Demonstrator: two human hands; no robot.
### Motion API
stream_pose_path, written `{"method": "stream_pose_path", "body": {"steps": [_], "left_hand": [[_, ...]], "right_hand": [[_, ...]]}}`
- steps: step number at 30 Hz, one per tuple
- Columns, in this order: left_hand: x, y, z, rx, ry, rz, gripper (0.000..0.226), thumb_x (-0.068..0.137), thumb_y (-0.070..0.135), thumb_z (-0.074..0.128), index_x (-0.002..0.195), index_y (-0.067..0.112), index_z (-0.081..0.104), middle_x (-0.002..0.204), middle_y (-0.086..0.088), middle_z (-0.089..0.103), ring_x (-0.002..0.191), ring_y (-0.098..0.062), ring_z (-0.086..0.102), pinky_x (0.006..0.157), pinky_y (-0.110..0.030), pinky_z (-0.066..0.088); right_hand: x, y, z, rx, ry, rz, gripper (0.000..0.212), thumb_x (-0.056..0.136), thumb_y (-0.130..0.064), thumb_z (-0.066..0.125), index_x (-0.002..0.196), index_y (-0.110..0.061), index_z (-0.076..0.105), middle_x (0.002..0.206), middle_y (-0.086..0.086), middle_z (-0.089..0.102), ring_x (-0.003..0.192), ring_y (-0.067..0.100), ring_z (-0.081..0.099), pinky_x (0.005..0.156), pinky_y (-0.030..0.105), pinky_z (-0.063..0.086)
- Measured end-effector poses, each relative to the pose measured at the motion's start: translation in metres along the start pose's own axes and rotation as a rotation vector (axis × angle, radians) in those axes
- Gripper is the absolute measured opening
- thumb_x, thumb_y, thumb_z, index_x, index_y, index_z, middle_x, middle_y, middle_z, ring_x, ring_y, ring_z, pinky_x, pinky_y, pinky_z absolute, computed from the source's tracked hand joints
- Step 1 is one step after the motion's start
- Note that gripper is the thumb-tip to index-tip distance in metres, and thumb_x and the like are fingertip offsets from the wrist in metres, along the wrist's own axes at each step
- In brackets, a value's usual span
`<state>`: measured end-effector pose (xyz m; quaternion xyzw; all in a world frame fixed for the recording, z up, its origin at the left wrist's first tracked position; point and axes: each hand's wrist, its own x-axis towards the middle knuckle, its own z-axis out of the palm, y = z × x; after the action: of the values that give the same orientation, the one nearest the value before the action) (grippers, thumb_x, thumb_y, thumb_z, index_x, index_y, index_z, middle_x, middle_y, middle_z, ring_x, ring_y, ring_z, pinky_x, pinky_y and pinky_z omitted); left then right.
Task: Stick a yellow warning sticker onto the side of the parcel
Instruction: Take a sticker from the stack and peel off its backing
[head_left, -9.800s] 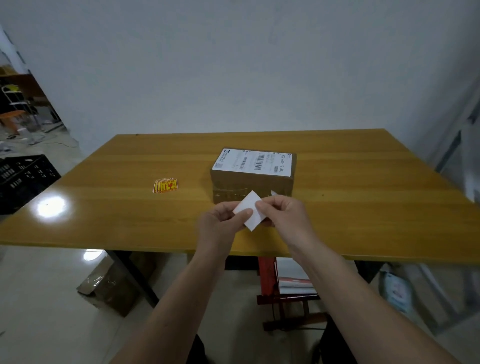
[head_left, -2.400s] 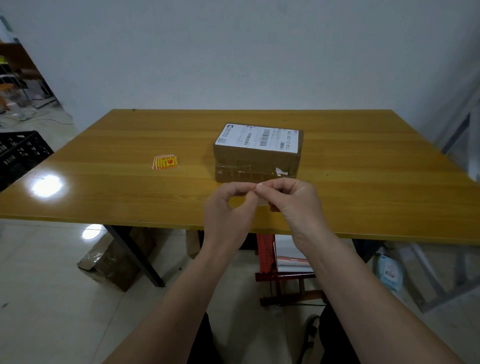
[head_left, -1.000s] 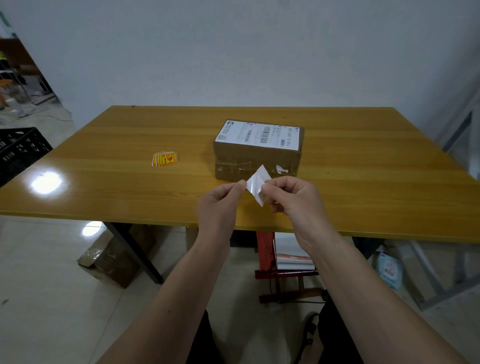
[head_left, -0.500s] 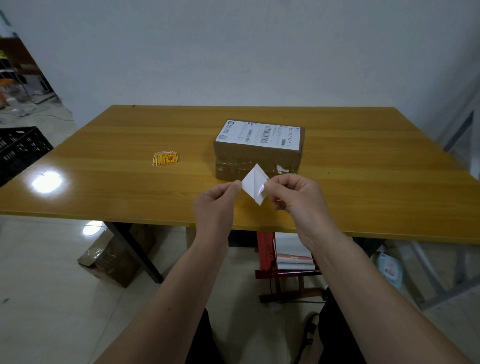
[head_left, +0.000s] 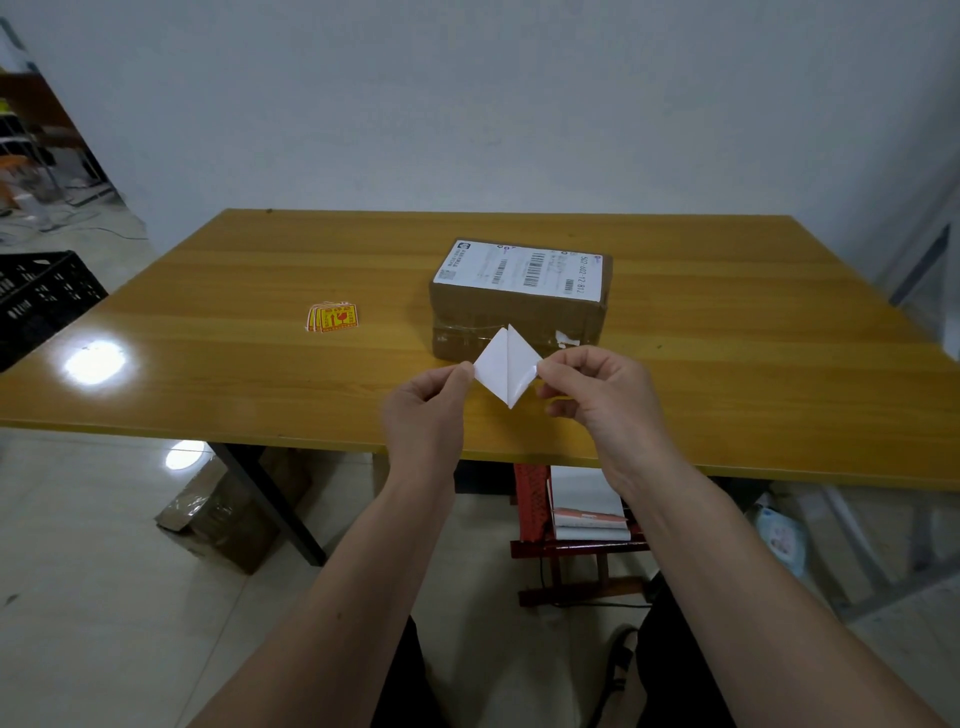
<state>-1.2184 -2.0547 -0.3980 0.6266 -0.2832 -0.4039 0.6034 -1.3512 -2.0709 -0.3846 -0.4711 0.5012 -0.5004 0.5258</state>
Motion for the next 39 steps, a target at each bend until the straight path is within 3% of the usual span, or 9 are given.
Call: {"method": "stream_pose_path", "body": {"steps": [3,7,10,17,23,26,29,32,39], "left_hand": [[0.000,0.000,0.000,-0.001,0.008,0.007,0.017,0.085,0.023,0.065,0.096,0.011,0.072,0.086,0.008,0.068,0.087,-0.006,0.061,0.084,-0.034,0.052],[0.001,-0.001,0.001,0.007,0.025,0.009,0.016,0.086,0.023,0.064,0.095,0.012,0.072,0.083,0.011,0.066,0.080,-0.003,0.058,0.066,-0.023,0.045],[0.001,-0.001,0.000,0.013,0.028,0.010,0.016,0.087,0.023,0.064,0.093,0.012,0.072,0.083,0.010,0.067,0.079,-0.004,0.058,0.062,-0.021,0.042],[0.003,-0.002,0.002,-0.001,0.046,0.003,0.016,0.086,0.023,0.064,0.096,0.013,0.072,0.083,0.014,0.063,0.079,0.000,0.054,0.065,-0.019,0.041],[0.004,-0.002,0.000,-0.011,0.054,-0.015,0.007,0.085,0.022,0.065,0.088,0.018,0.070,0.082,0.012,0.063,0.083,-0.003,0.057,0.083,-0.032,0.048],[0.005,-0.004,0.001,-0.019,0.061,-0.017,0.005,0.086,0.021,0.065,0.086,0.019,0.069,0.081,0.013,0.062,0.081,-0.001,0.055,0.081,-0.028,0.045],[0.005,-0.005,0.002,-0.012,0.068,-0.007,0.008,0.086,0.020,0.064,0.089,0.015,0.070,0.080,0.013,0.061,0.076,0.001,0.052,0.066,-0.018,0.039],[0.005,-0.005,0.005,0.001,0.066,-0.004,0.009,0.087,0.021,0.064,0.090,0.015,0.070,0.080,0.013,0.061,0.075,0.002,0.051,0.061,-0.016,0.035],[0.000,-0.002,0.012,0.016,0.011,-0.014,0.010,0.087,0.021,0.063,0.077,0.022,0.067,0.076,0.009,0.061,0.076,-0.005,0.054,0.067,-0.021,0.045]], "right_hand": [[0.001,0.000,-0.001,0.007,0.015,0.010,0.013,0.081,-0.009,0.069,0.069,-0.014,0.069,0.074,0.008,0.068,0.071,0.019,0.060,0.064,0.028,0.052],[0.002,0.000,-0.003,0.016,0.016,0.006,0.011,0.081,-0.009,0.069,0.070,-0.012,0.069,0.076,0.009,0.068,0.072,0.019,0.061,0.063,0.027,0.052],[0.002,-0.001,-0.005,0.023,0.028,0.006,0.010,0.081,-0.010,0.069,0.071,-0.012,0.070,0.079,0.012,0.069,0.073,0.019,0.061,0.062,0.027,0.052],[0.003,-0.003,-0.008,0.045,0.048,0.013,0.011,0.082,-0.010,0.068,0.072,-0.014,0.069,0.084,0.010,0.071,0.074,0.018,0.063,0.063,0.026,0.052],[0.003,-0.002,-0.013,0.059,0.076,0.018,0.009,0.082,-0.010,0.068,0.074,-0.013,0.069,0.084,0.007,0.072,0.071,0.014,0.063,0.061,0.024,0.052],[0.003,-0.002,-0.017,0.067,0.098,0.019,0.008,0.082,-0.009,0.068,0.075,-0.013,0.069,0.082,0.005,0.071,0.069,0.013,0.063,0.059,0.022,0.052],[0.003,-0.001,-0.022,0.082,0.125,0.015,0.007,0.082,-0.009,0.068,0.075,-0.011,0.069,0.077,0.003,0.069,0.066,0.011,0.061,0.057,0.021,0.051],[0.003,-0.001,-0.028,0.097,0.156,0.002,0.008,0.081,-0.008,0.068,0.074,-0.012,0.069,0.071,0.001,0.067,0.064,0.011,0.059,0.057,0.022,0.051],[0.006,0.004,-0.048,-0.001,0.240,-0.053,0.012,0.083,-0.009,0.065,0.072,-0.013,0.065,0.064,0.002,0.059,0.060,0.011,0.052,0.059,0.024,0.049]]}}
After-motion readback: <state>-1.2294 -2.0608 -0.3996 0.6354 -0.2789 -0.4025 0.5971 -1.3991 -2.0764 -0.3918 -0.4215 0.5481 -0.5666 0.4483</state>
